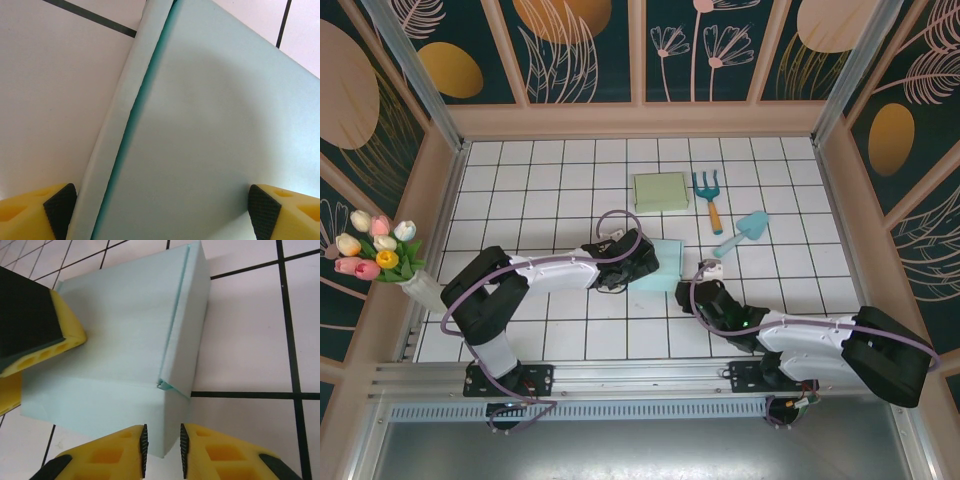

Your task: Fold the paper box

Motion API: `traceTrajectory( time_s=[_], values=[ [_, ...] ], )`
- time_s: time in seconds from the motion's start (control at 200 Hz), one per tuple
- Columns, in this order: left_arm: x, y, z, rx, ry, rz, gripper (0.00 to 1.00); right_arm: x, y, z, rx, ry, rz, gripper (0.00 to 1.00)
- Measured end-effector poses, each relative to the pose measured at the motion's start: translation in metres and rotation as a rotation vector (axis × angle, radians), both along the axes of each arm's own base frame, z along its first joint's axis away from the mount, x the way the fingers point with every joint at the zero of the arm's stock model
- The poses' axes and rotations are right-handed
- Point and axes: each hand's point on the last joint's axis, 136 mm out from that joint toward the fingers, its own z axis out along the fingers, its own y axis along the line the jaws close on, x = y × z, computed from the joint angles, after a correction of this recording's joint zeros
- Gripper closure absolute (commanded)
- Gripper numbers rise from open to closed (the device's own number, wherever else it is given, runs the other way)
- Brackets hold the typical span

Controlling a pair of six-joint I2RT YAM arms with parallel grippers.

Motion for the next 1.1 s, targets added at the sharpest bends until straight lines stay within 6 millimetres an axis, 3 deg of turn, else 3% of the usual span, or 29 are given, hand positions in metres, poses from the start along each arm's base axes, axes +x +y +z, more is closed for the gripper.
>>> traceTrajectory(
  time_s=[0.485, 1.096],
  values=[
    [0.002, 0.000, -0.001, 0.004, -0.007, 0.004, 0.12, 0.002, -0.003, -0.034, -0.123, 0.074, -0.010, 0.76],
    [0.009, 0.001, 0.000, 0.018, -0.032, 0.025, 0.11, 0.007, 0.006, -0.012, -0.093, 0.125, -0.095, 0.79]
  ],
)
